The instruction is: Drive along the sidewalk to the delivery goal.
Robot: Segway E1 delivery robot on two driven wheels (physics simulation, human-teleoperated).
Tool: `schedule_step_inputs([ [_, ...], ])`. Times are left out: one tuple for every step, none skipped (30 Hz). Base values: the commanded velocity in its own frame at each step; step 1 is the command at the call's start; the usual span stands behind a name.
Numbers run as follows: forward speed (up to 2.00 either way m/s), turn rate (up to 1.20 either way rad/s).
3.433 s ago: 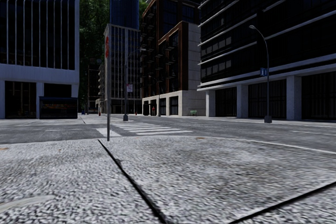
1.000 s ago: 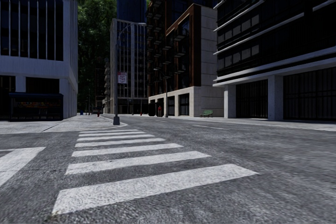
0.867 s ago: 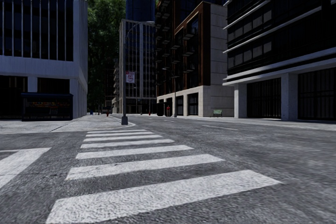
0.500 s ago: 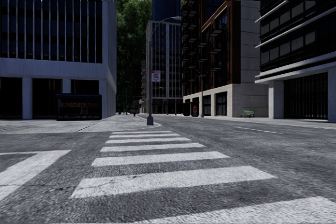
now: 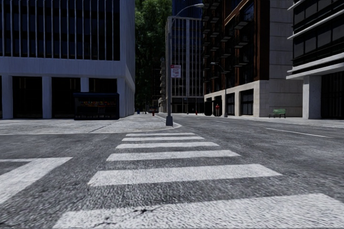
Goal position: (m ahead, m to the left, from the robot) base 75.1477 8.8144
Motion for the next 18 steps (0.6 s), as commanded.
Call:
schedule_step_inputs([
  [1.57,0.0],
  [1.57,0.0],
  [1.57,0.0],
  [1.57,0.0],
  [1.57,0.0],
  [1.57,0.0],
  [1.57,0.0],
  [1.57,0.06],
  [1.58,0.14],
  [1.6,0.2],
  [1.6,0.2],
  [1.61,0.25],
  [1.64,0.29],
  [2.0,0.3],
  [2.0,0.31],
  [2.0,0.31],
  [2.0,0.31],
  [2.0,0.31],
])
